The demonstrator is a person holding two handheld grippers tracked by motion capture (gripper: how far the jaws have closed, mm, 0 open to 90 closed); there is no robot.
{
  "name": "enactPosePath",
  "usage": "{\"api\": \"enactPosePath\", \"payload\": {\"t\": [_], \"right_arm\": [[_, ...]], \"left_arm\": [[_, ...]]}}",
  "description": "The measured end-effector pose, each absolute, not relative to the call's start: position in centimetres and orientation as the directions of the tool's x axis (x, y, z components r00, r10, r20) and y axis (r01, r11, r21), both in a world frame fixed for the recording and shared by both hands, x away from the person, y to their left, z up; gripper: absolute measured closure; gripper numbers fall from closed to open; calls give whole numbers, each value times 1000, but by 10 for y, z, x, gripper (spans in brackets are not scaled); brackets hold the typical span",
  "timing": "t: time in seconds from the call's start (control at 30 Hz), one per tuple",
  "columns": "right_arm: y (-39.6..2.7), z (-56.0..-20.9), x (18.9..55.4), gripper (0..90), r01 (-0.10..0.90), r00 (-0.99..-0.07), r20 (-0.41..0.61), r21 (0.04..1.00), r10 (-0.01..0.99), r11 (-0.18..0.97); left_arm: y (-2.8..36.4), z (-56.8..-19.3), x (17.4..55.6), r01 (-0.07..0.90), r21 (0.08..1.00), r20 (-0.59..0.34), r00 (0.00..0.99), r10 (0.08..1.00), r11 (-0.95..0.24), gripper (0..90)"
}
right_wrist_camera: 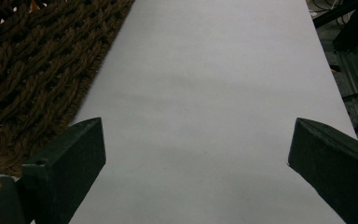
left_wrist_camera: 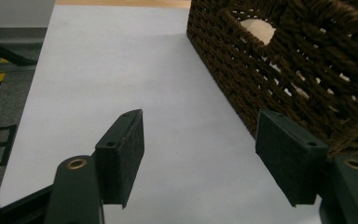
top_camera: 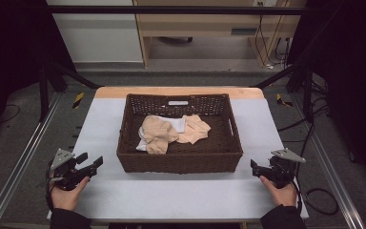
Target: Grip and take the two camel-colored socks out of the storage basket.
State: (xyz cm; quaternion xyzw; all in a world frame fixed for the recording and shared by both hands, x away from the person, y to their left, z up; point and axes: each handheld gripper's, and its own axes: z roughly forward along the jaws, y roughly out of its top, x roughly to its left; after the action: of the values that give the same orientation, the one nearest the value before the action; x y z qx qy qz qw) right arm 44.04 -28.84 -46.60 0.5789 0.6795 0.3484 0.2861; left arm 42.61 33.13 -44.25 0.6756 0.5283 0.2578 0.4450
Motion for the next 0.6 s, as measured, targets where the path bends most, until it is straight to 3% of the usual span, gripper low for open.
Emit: {"api": "enactPosePath", "payload": {"t": [0.6], "right_arm": [[-291,-464,438,38,569,-148,3,818,989,82]], "left_arm": [[325,-383,434,368,930,-121,328,937,-9,364]]}}
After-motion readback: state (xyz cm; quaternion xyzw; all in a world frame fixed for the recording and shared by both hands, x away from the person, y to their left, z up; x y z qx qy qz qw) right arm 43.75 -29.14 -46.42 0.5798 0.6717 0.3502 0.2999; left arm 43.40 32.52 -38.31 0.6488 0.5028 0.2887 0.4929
